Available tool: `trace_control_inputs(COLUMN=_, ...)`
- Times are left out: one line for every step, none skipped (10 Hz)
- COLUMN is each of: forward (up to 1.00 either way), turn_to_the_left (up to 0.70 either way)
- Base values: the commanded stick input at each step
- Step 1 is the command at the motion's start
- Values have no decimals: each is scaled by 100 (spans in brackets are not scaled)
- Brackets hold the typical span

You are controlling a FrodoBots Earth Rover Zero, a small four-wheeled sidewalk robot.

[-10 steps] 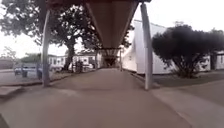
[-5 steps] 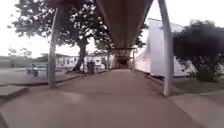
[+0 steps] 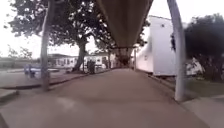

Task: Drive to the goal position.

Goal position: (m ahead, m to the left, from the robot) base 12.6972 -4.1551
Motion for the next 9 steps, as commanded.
trace_control_inputs(forward=85, turn_to_the_left=0)
trace_control_inputs(forward=85, turn_to_the_left=0)
trace_control_inputs(forward=85, turn_to_the_left=0)
trace_control_inputs(forward=85, turn_to_the_left=0)
trace_control_inputs(forward=85, turn_to_the_left=0)
trace_control_inputs(forward=85, turn_to_the_left=0)
trace_control_inputs(forward=85, turn_to_the_left=0)
trace_control_inputs(forward=85, turn_to_the_left=0)
trace_control_inputs(forward=85, turn_to_the_left=-7)
